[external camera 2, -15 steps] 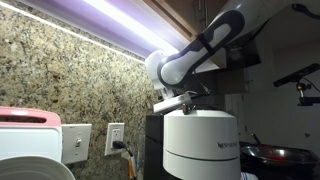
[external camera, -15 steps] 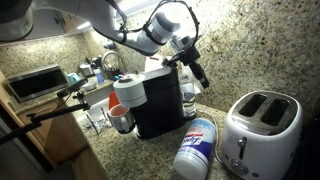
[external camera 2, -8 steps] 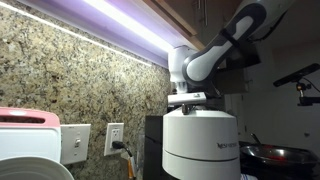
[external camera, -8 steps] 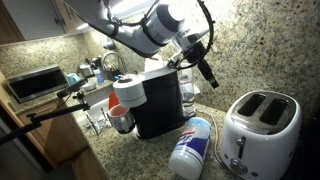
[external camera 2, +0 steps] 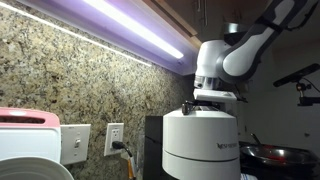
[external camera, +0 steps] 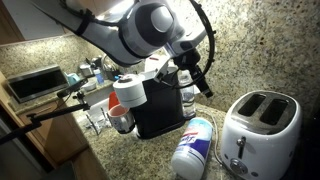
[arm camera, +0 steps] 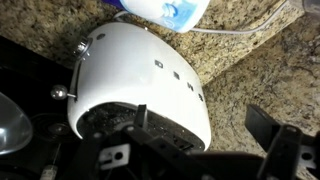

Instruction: Place the Lysol container on its side

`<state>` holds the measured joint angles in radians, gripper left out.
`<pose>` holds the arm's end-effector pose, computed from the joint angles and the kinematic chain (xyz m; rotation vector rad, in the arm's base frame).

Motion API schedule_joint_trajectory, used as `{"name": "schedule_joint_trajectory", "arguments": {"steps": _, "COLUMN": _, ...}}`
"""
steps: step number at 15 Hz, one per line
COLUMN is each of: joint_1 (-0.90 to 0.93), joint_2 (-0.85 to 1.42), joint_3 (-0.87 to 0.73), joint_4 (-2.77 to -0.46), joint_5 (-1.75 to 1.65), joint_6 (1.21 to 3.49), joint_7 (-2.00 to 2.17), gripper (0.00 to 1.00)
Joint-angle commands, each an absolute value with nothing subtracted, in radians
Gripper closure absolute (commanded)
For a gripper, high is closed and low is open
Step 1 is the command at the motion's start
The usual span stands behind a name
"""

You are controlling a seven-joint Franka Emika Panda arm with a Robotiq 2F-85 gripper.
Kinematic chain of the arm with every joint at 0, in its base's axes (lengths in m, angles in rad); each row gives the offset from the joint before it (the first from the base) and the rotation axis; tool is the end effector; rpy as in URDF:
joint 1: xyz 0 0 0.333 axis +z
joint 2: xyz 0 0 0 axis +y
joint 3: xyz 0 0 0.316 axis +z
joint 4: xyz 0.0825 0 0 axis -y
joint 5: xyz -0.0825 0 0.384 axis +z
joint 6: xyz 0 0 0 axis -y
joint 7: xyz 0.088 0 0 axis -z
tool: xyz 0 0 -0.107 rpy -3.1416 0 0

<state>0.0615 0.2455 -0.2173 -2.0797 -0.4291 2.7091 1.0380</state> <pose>0.6080 -0.0759 0.3507 2.7025 -1.1752 0.7010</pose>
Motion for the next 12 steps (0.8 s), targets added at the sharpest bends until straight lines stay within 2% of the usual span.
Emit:
{"name": "schedule_joint_trajectory", "arguments": {"steps": 1, "joint_1": -0.003, "joint_2": 0.08, "joint_3": -0.191, "joint_4": -2.33, "joint_5": -0.316, "joint_6": 2.847, "joint_7": 0.885, "gripper": 0.0}}
{"name": "schedule_joint_trajectory", "arguments": {"steps": 7, "joint_1": -0.067, "joint_2": -0.063, "joint_3": -0.157, "joint_4": -2.558, "joint_5": 0.005, "joint_6": 2.943, "joint_7": 0.574, "gripper": 0.0}}
{"name": "schedule_joint_trajectory", "arguments": {"steps": 8, "joint_1": -0.068, "joint_2": -0.081, "joint_3": -0.149, "joint_4": -2.573, "joint_5": 0.067, "joint_6": 2.932, "joint_7": 0.529, "gripper": 0.0}}
{"name": "schedule_joint_trajectory", "arguments": {"steps": 9, "joint_1": -0.05, "joint_2": -0.007, "joint_3": -0.173, "joint_4": -2.507, "joint_5": -0.006, "joint_6": 2.921, "joint_7": 0.594, "gripper": 0.0}}
{"name": "schedule_joint_trajectory", "arguments": {"steps": 12, "joint_1": -0.054, "joint_2": -0.05, "joint_3": -0.166, "joint_4": -2.546, "joint_5": 0.039, "joint_6": 2.921, "joint_7": 0.554, "gripper": 0.0}}
